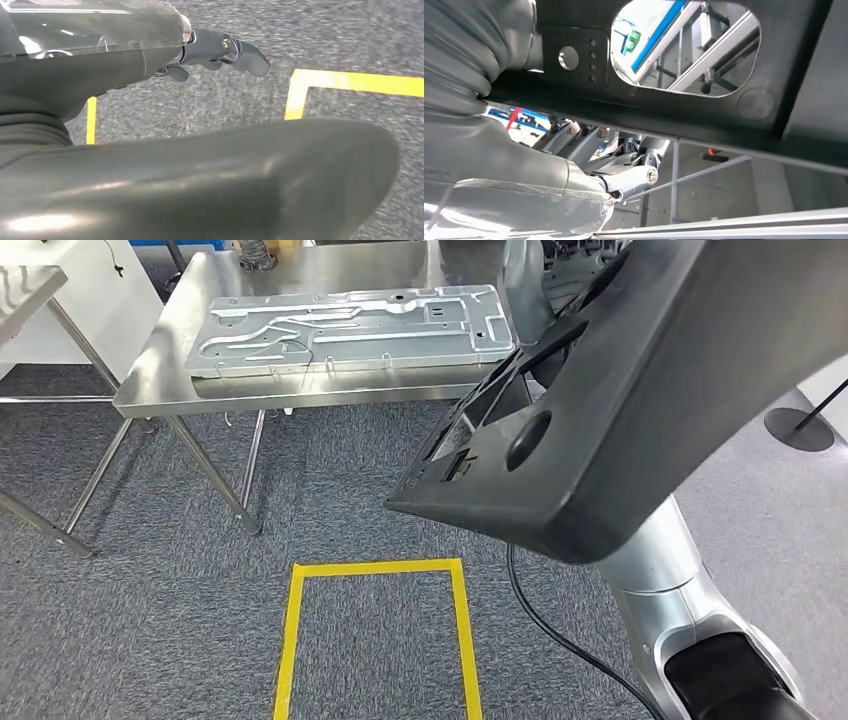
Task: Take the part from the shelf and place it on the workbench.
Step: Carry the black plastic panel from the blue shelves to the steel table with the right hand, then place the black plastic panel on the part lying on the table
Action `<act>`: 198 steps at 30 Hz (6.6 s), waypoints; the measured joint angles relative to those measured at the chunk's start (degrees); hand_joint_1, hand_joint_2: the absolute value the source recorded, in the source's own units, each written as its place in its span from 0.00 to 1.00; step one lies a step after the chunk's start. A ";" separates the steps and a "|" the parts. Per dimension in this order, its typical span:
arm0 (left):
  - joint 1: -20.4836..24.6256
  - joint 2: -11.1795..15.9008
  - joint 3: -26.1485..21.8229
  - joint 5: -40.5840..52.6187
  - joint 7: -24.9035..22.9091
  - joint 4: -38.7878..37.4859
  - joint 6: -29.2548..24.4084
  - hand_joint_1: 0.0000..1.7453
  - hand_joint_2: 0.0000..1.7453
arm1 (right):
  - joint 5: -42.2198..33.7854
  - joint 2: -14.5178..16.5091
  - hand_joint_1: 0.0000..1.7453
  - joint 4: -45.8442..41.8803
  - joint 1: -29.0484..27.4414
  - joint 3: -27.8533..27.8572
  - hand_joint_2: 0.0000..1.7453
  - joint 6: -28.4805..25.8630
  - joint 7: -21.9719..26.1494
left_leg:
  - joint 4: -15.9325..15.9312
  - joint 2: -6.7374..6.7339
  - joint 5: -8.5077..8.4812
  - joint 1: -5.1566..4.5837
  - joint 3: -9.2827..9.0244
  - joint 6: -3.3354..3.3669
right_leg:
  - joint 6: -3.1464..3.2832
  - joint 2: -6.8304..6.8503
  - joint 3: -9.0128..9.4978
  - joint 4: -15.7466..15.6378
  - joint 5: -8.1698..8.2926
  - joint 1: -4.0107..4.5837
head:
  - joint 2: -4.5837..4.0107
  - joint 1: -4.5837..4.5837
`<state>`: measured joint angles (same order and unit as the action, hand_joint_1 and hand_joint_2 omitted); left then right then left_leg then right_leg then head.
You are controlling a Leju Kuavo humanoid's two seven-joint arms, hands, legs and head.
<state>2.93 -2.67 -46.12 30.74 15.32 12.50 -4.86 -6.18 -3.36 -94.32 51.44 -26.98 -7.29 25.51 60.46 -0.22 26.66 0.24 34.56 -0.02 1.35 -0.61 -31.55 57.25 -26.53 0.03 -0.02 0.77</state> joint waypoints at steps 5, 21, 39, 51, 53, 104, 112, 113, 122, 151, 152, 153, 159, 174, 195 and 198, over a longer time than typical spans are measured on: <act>-0.12 0.14 -0.25 0.09 0.05 0.00 -0.07 0.00 0.00 | -0.15 -0.07 1.00 0.01 0.09 -0.01 1.00 -0.25 0.09 | -3.95 0.10 -0.96 -0.30 -1.98 1.71 | -1.92 -0.06 0.44 1.31 -0.47 0.06 | 0.00 -0.01; 0.17 0.08 -0.37 0.75 0.50 -0.05 0.05 0.00 0.00 | -0.15 -1.58 1.00 -0.70 -0.46 0.16 1.00 -0.81 0.15 | 0.64 0.41 2.46 -0.01 -5.79 -0.17 | -0.26 0.23 -4.08 -0.16 3.05 -0.05 | 0.00 0.01; 0.03 0.23 -1.42 0.75 0.38 -0.05 -0.80 0.00 0.00 | 1.26 0.16 1.00 -1.96 -1.51 -0.35 1.00 -1.73 -0.48 | -3.63 0.55 -5.99 -0.10 3.00 2.14 | -2.98 0.03 0.87 8.02 -9.77 -0.63 | 0.01 0.00; 0.39 0.13 -1.90 0.78 0.16 -0.10 -0.79 0.00 0.00 | 1.24 0.43 1.00 -2.15 -2.15 0.08 1.00 -0.95 -0.52 | -2.74 0.87 -1.04 -0.53 -1.19 0.49 | -0.89 0.22 -2.74 -0.29 1.90 -0.20 | 0.00 0.00; 0.39 0.16 -1.96 0.78 0.31 -0.07 -0.63 0.00 0.00 | 1.18 0.56 1.00 -2.25 -2.02 0.08 1.00 -0.78 -0.58 | 1.28 0.72 1.09 -0.36 0.46 -0.17 | -0.37 0.35 -1.87 -0.78 1.68 -0.54 | 0.00 -0.01; 0.61 -0.64 -2.75 4.59 0.84 -0.07 0.09 0.00 0.00 | -7.55 3.16 1.00 -5.08 -1.20 -1.60 1.00 3.11 -5.42 | -3.49 0.83 -0.12 -0.06 -3.58 1.88 | -2.64 0.31 -10.68 16.23 -6.17 -0.27 | 0.00 -0.01; 0.97 -0.52 -2.76 5.08 0.90 -0.07 0.08 0.00 0.00 | -7.55 3.56 1.00 -4.09 0.20 -2.07 1.00 1.92 -4.89 | -2.53 1.07 3.11 -0.30 -7.40 0.18 | -0.15 0.13 -5.67 0.20 4.56 0.59 | 0.00 -0.03; 1.08 -0.48 -2.77 5.13 0.88 -0.07 0.07 0.00 0.00 | -7.59 3.73 1.00 -4.07 0.36 -2.17 1.00 1.77 -4.78 | -0.87 0.95 3.01 -0.28 -6.90 -0.08 | 0.18 0.15 -4.97 -0.12 4.25 0.46 | 0.00 -0.02; 0.97 -0.06 -3.10 5.34 0.75 -0.07 0.01 0.00 0.00 | -8.97 4.70 1.00 -2.44 2.06 -2.81 1.00 0.51 -4.83 | 4.02 0.52 1.00 0.63 3.75 -1.62 | 0.06 0.22 1.30 -0.18 -1.06 -0.09 | 0.00 -0.02; 0.93 1.55 -7.29 6.30 0.98 -0.07 -0.89 0.00 0.00 | 20.37 0.22 1.00 15.67 5.97 8.27 1.00 -6.88 -6.41 | 9.80 0.54 3.47 0.50 4.85 -1.51 | 0.13 0.28 -3.54 -0.02 2.94 -0.09 | 0.00 -0.01; 0.97 1.58 -7.38 6.50 1.22 -0.07 -0.75 0.00 0.00 | 22.53 0.17 1.00 18.15 6.90 8.29 1.00 -7.03 -7.08 | 5.71 0.53 0.95 0.54 3.39 -1.53 | -0.07 0.23 -3.51 0.17 2.77 -0.13 | 0.00 -0.01; 1.04 1.61 -7.46 6.78 1.42 -0.07 -0.56 0.00 0.00 | 24.78 0.08 1.00 20.99 8.08 8.30 1.00 -7.18 -7.63 | 1.91 0.51 -0.62 0.48 2.03 -1.44 | -0.29 0.22 -3.56 0.41 2.63 -0.11 | 0.00 -0.01; 1.14 1.69 -7.83 8.43 1.85 -0.07 0.14 0.00 0.00 | 36.62 -0.85 1.00 38.61 15.02 7.86 1.00 -7.91 -8.89 | -2.45 0.67 -2.67 0.34 0.56 0.82 | -2.06 0.30 -4.61 1.93 1.57 0.03 | 0.00 -0.01; 1.28 1.59 -8.13 9.80 4.23 -0.07 0.32 0.00 0.50 | 47.90 -0.94 0.50 65.13 24.27 3.36 0.50 -4.70 -11.76 | -1.70 0.73 -1.58 0.15 0.54 -0.40 | -0.95 0.45 -4.43 0.40 3.10 -0.06 | 0.00 -0.02; 1.16 0.95 -8.81 10.95 6.56 -0.07 -2.49 0.00 0.00 | 41.20 3.54 0.00 72.70 26.95 6.20 0.00 10.53 -11.41 | -2.86 0.57 -3.28 0.36 0.65 1.28 | -3.16 0.34 -11.64 17.64 -5.13 -0.56 | 0.00 -0.01; 1.14 0.57 -9.19 10.94 6.47 -0.07 -2.55 0.00 0.00 | 41.71 4.16 0.00 73.35 27.49 6.21 0.00 12.24 -12.69 | -2.59 0.64 -3.08 0.40 0.60 0.98 | -3.07 0.50 -7.50 8.73 -0.11 -0.83 | 0.00 -0.01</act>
<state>4.07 -2.09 -55.31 41.68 21.79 12.44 -7.41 35.53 0.81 -20.97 78.93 -20.77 4.95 12.82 57.87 0.42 23.58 0.64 35.16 0.96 -1.72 -0.10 -39.04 65.99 -26.64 -0.80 -0.02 0.77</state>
